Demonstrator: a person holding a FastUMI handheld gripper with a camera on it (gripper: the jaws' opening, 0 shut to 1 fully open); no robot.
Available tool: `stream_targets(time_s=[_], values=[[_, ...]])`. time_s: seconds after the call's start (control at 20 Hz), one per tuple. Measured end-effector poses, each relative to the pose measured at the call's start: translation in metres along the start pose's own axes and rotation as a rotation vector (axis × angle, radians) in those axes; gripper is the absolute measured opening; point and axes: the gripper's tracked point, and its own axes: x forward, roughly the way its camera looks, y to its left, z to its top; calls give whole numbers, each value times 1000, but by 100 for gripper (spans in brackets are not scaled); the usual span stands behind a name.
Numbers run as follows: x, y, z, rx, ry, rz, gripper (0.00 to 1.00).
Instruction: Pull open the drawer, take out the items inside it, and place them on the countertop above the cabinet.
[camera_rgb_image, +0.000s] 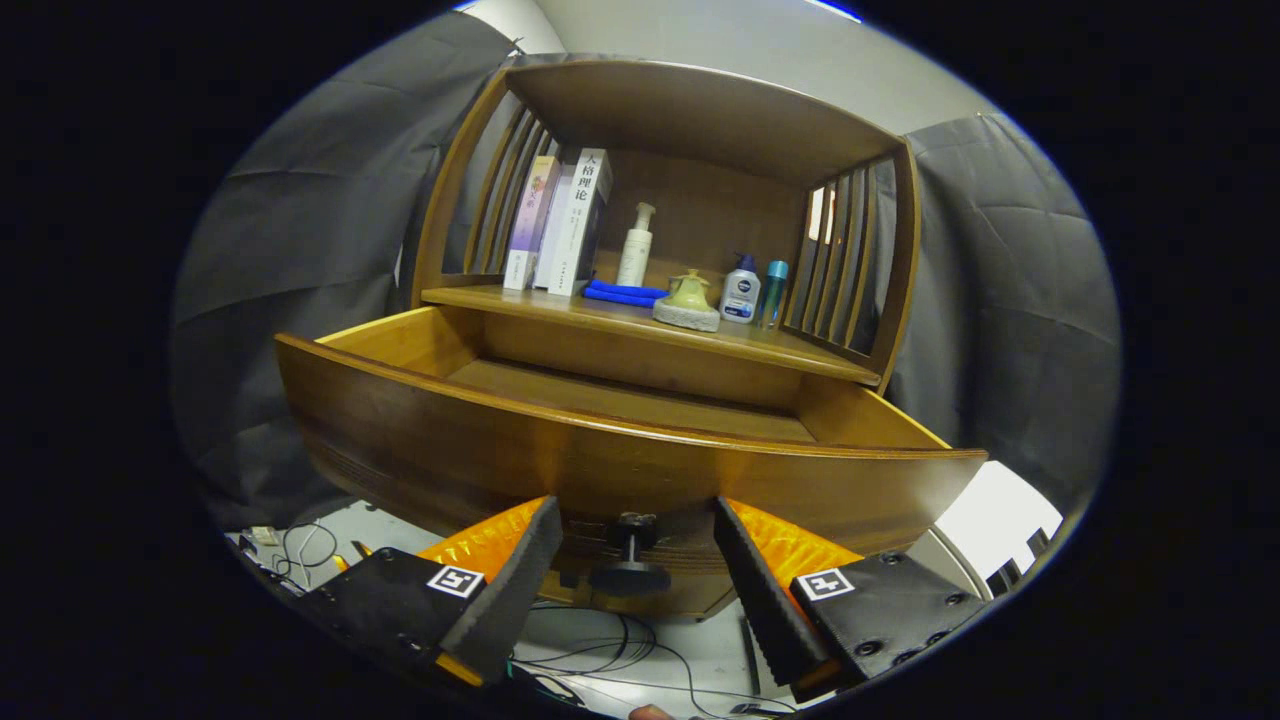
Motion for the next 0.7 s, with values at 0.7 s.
stream_targets(time_s=[0.7], values=[[54, 5, 22, 25, -41, -16, 98]])
